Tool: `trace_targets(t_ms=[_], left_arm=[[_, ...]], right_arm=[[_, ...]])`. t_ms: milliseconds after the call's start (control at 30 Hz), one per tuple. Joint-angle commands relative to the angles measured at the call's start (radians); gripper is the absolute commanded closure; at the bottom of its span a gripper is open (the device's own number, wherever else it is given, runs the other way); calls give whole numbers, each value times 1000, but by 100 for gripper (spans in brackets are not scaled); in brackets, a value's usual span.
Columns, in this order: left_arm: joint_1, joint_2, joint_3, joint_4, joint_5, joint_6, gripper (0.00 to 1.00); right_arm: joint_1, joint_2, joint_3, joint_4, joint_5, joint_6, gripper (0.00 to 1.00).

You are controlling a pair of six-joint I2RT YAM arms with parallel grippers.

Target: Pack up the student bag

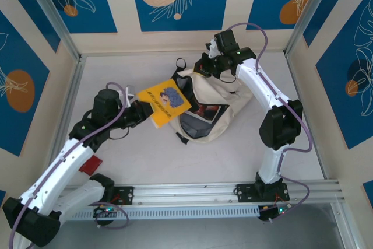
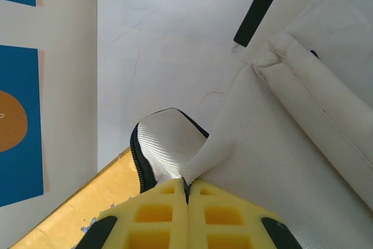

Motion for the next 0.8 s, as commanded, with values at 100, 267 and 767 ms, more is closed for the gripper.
trace_targets(t_ms=[100, 267, 767], left_arm=[[-52, 75, 1, 188, 82, -19, 100], [-87, 142, -7, 236, 58, -34, 100], [-227, 474, 78, 565, -149, -195, 100]], right_arm=[[-10, -22, 35, 26, -54, 17, 100], [-16, -38, 34, 25, -74, 24, 100], [-30, -94, -7, 36, -129, 52, 100]])
